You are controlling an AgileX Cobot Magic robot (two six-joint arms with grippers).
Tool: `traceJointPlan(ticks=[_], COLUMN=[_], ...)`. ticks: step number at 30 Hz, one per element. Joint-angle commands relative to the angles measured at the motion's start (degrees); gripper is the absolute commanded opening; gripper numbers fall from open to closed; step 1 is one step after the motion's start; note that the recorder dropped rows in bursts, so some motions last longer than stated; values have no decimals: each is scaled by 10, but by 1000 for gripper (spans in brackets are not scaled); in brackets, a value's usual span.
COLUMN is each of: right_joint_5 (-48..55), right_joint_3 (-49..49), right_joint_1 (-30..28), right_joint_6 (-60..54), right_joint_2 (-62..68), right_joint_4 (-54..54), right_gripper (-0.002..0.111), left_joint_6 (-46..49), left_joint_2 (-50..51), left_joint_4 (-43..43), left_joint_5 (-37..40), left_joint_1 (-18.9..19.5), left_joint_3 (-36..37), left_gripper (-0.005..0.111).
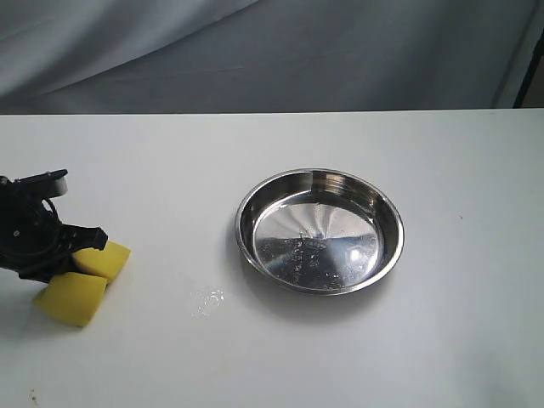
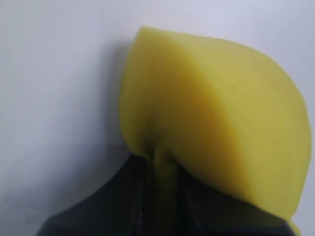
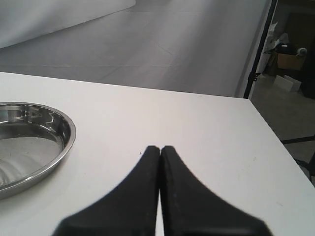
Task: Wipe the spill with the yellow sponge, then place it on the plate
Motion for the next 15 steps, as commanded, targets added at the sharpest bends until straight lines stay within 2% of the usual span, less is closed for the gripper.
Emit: traceJointPlan(ticks=[1,9,15], right_joint_5=[-4,-4,-4], right_joint_3=[2,2,2], right_joint_1=[1,1,1], right_joint_6=[1,1,1], right_joint_2=[1,1,1], right_joint_4=[4,4,4], right_gripper=[0,0,0], left_joint_6=[13,43,62], left_joint_2=[51,93,93], left_joint_4=[97,86,55], left_joint_5=[-67,-84,-93], left_joint_1=[-23,-151,-230], left_joint_3=[29,30,30], left_gripper=[0,0,0])
